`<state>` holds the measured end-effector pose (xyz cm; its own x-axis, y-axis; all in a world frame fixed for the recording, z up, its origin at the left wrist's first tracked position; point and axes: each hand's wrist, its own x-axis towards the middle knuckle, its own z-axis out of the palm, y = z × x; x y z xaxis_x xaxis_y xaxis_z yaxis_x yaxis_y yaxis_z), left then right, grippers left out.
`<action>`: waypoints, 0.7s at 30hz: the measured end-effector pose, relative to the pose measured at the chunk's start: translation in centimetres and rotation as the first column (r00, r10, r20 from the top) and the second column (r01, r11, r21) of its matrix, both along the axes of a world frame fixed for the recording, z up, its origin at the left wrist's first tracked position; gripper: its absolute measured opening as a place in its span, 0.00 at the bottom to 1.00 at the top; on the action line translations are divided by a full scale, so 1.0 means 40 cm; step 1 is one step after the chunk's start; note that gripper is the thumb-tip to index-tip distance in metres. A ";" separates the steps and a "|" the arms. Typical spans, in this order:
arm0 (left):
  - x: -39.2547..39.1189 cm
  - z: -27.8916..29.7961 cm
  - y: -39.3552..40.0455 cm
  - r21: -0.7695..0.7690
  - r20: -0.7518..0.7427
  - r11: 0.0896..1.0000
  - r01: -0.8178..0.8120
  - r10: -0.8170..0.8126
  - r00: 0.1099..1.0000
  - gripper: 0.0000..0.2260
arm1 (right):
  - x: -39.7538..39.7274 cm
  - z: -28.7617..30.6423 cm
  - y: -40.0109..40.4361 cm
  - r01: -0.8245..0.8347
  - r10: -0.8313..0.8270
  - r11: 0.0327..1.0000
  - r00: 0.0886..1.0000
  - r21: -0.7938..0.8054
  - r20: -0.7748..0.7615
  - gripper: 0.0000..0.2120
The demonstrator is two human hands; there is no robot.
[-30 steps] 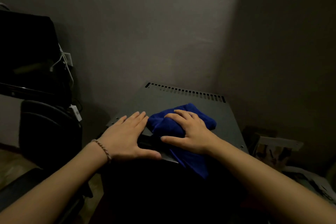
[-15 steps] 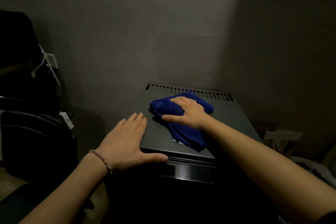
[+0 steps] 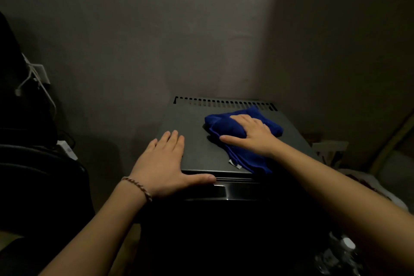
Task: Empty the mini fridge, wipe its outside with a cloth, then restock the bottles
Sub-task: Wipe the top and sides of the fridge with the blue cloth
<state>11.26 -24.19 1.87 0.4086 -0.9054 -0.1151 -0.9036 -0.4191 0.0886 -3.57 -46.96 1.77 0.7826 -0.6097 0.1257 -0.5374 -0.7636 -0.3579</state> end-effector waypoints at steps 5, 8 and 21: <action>0.007 -0.004 0.002 -0.001 -0.005 1.000 0.018 -0.018 1.000 0.64 | -0.082 -0.012 0.106 -0.078 0.077 0.996 0.997 -0.032 -0.023 0.49; 0.003 -0.007 0.004 -0.008 0.014 1.000 0.028 -0.027 1.000 0.65 | -0.110 -0.015 0.150 -0.082 0.081 0.996 0.996 -0.026 -0.022 0.46; 0.008 -0.003 -0.006 0.006 -0.034 0.998 -0.069 0.069 0.997 0.68 | 0.222 0.004 0.033 -0.097 0.097 0.995 0.995 0.023 -0.036 0.36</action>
